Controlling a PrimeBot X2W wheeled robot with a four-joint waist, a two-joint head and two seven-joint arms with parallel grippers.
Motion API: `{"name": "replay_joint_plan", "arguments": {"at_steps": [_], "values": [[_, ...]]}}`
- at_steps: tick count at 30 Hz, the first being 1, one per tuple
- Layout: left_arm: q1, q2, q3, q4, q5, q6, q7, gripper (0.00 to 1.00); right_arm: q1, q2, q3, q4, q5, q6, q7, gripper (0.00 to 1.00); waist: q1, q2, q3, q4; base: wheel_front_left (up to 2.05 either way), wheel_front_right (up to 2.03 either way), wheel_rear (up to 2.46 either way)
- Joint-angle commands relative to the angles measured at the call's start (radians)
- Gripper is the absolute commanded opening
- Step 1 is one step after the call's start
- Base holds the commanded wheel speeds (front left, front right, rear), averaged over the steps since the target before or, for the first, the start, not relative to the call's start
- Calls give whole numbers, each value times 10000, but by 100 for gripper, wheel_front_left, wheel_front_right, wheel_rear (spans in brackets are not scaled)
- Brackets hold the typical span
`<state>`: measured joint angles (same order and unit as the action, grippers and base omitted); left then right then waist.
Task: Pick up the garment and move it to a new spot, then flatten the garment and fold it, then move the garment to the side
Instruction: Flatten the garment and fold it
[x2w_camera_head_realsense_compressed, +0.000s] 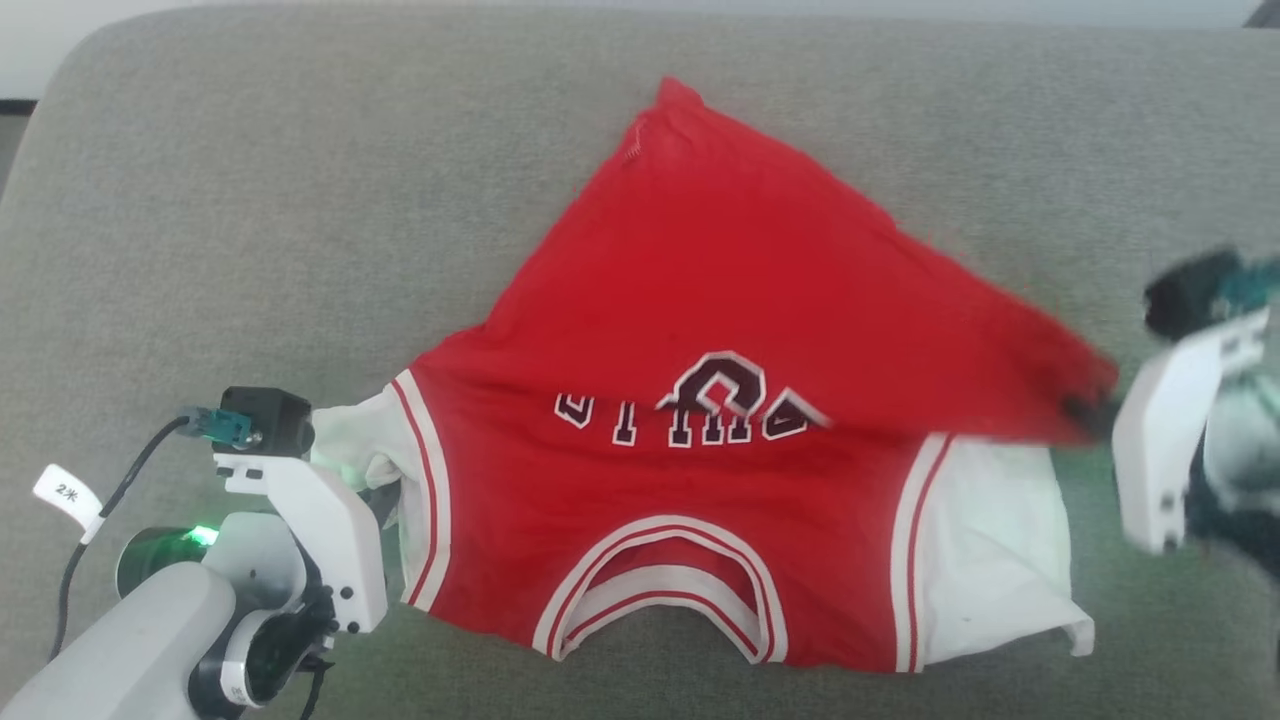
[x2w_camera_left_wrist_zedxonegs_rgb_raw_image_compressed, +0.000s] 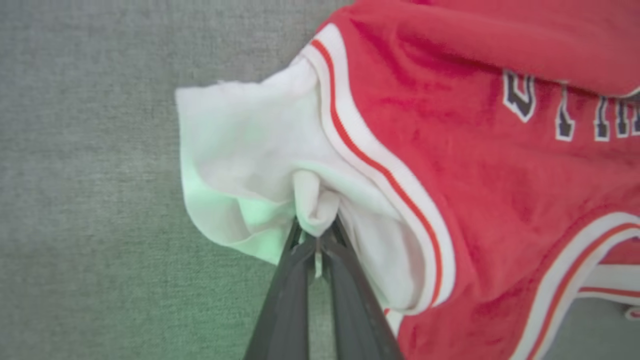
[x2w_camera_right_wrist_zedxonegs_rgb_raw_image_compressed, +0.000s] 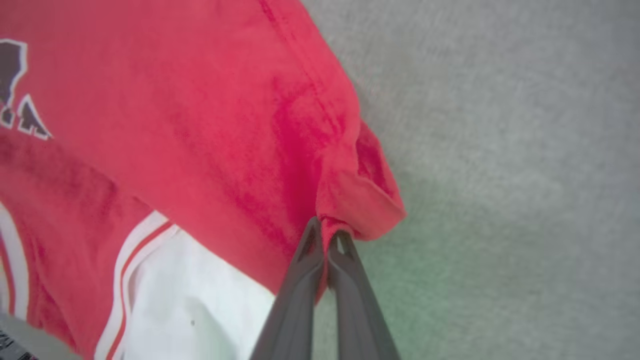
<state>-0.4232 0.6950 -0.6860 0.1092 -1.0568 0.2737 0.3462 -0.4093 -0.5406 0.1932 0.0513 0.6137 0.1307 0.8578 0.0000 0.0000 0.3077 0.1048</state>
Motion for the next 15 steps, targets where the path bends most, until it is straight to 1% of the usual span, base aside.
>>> {"name": "replay_joint_plan", "arguments": {"at_steps": [1, 3, 4, 6, 8, 10, 11, 12, 13, 14, 15], "values": [[166, 80, 36, -40, -59, 41, 7, 0, 502, 212, -249, -262, -134, 1, 78, 0, 0, 0, -71, -100, 0, 0, 0], [185, 131, 68, -130, -79, 88, 12, 0, 1349, 481, -709, -865, -494, 1, 148, 0, 0, 0, -76, -149, 0, 0, 0], [214, 140, 73, -180, -87, 101, 12, 0, 1811, 758, -960, -1059, -558, 1, 217, 0, 0, 0, -65, -177, 0, 0, 0], [275, 193, 86, -243, -92, 119, 7, 0, 2538, 1185, -1349, -1379, -835, 1, 237, 0, 0, 0, -40, -219, 0, 0, 0], [313, 229, 104, -287, -109, 128, -14, 0, 3054, 1502, -1526, -1475, -1089, 1, 130, 0, 0, 0, 6, -261, 0, 0, 0], [325, 235, 101, -302, -123, 122, -25, 0, 3382, 1860, -1641, -1259, -1341, 1, -117, 0, 0, 0, 66, -323, 0, 0, 0], [313, 237, 98, -306, -125, 104, -26, 0, 3491, 1911, -1606, -1093, -1514, 1, -271, 0, 0, 0, 94, -343, 0, 0, 0], [309, 249, 124, -271, -151, 89, -47, 0, 3551, 2256, -1619, -617, -1555, -5, -550, 0, 0, 0, 135, -406, 0, 0, 0], [300, 234, 123, -259, -164, 67, -50, 0, 3533, 2321, -1593, -365, -1561, -4, -625, 0, 0, 0, 146, -424, 0, 0, 0], [290, 227, 123, -239, -185, 46, -48, 0, 3460, 2337, -1499, -169, -1591, -5, -739, 13, 0, 0, 152, -440, 0, 0, 0], [278, 238, 119, -227, -178, 35, -52, 0, 3402, 2444, -1505, 9, -1535, -10, -861, 49, 0, 0, 157, -459, 0, 0, 0]]}}
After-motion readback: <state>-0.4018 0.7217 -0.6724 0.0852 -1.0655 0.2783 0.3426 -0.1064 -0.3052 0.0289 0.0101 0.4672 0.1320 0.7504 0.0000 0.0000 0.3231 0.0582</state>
